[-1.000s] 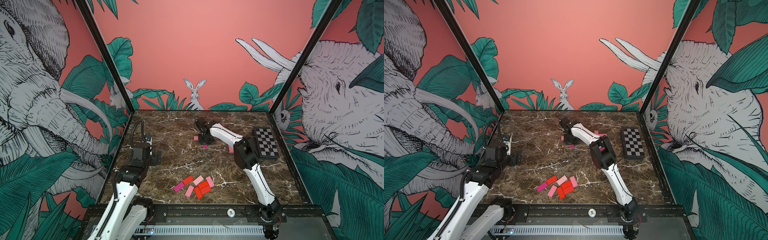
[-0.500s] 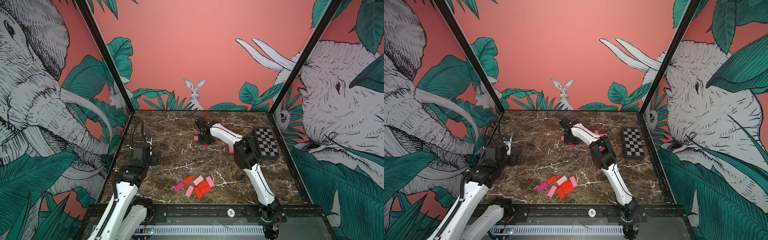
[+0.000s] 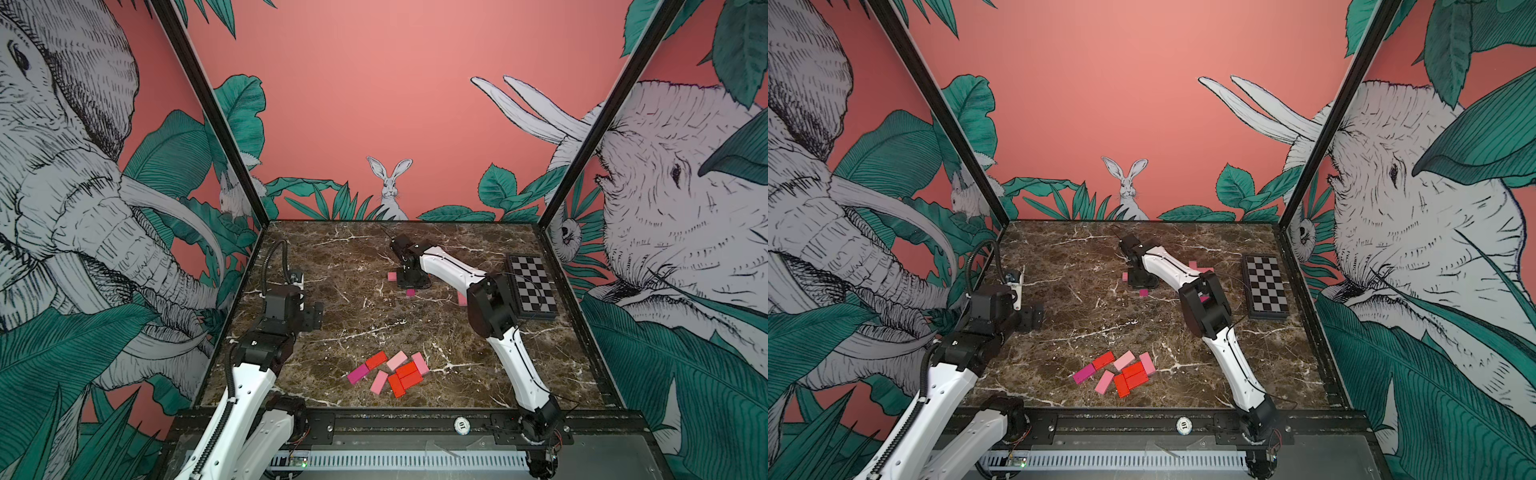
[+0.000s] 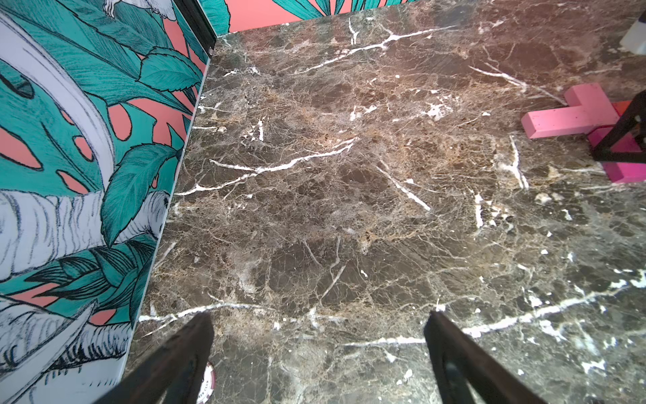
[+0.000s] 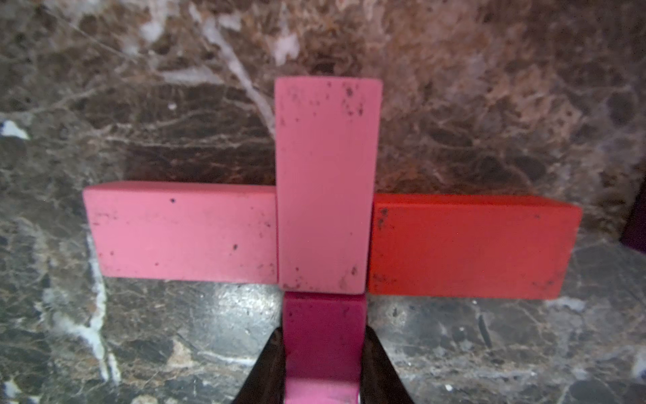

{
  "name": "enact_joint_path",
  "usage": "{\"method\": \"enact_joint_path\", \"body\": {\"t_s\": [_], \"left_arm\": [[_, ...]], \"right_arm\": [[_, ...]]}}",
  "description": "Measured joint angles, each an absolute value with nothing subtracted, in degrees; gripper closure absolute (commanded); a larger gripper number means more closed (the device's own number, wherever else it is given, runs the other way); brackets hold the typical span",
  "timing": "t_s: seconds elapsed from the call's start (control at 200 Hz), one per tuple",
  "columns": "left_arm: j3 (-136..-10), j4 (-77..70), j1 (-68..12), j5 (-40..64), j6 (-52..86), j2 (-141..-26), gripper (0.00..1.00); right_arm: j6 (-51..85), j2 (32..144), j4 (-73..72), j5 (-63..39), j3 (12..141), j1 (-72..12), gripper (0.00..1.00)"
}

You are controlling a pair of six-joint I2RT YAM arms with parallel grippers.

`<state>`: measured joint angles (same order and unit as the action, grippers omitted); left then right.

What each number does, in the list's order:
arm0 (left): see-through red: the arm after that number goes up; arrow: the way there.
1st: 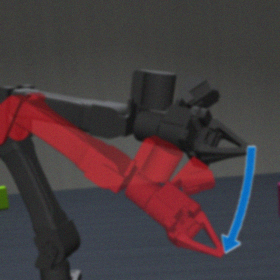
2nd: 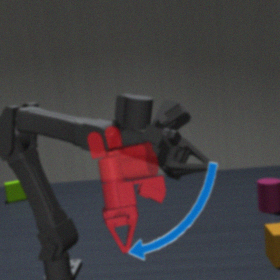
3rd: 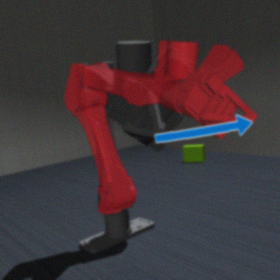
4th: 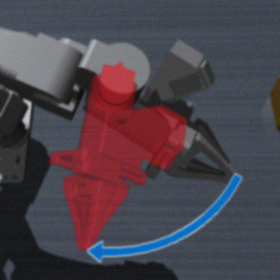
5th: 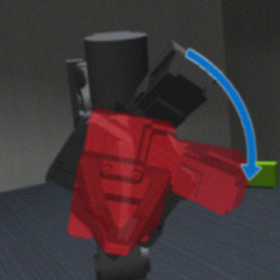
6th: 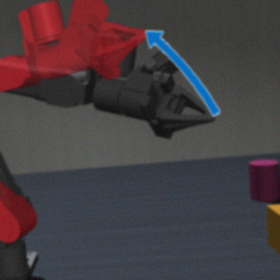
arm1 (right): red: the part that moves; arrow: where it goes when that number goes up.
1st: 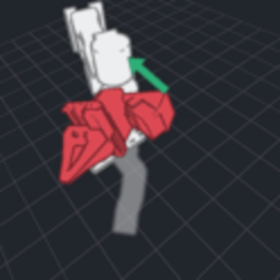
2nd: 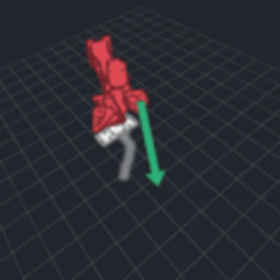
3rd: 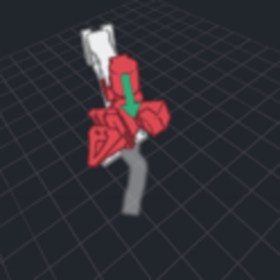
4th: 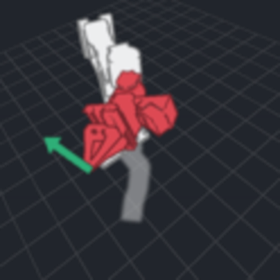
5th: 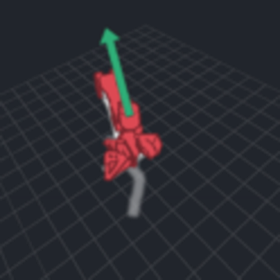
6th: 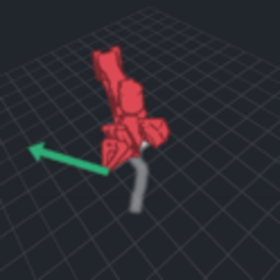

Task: Assemble the letter t with building blocks
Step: Assemble the building block at the center of the board.

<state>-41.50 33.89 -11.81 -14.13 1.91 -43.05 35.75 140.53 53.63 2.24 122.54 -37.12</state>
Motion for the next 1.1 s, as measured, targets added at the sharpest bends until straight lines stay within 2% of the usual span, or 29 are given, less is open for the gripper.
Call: {"method": "enact_joint_path", "body": {"t_s": [0.64, 0.82, 0.89, 1.1], "left_arm": [[-41.5, 33.89, -11.81, -14.13, 1.91, -43.05, 0.03], [-41.5, 33.89, -11.81, -14.13, 1.91, -43.05, 0.03], [-41.5, 33.89, -11.81, -14.13, 1.91, -43.07, 0.03], [-41.5, 33.89, -11.81, -14.11, 1.91, -43.13, 0.03]], "right_arm": [[35.14, 140.53, 53.32, 2.2, 122.54, -37.06, 0.68], [35.09, 140.57, 53.1, 2.15, 122.58, -37.06, 0.58], [34.76, 140.62, 52.86, 2.2, 122.65, -37.06, 0.5], [34.02, 140.29, 51.81, 2.28, 121.93, -37.06, 0.43]]}}
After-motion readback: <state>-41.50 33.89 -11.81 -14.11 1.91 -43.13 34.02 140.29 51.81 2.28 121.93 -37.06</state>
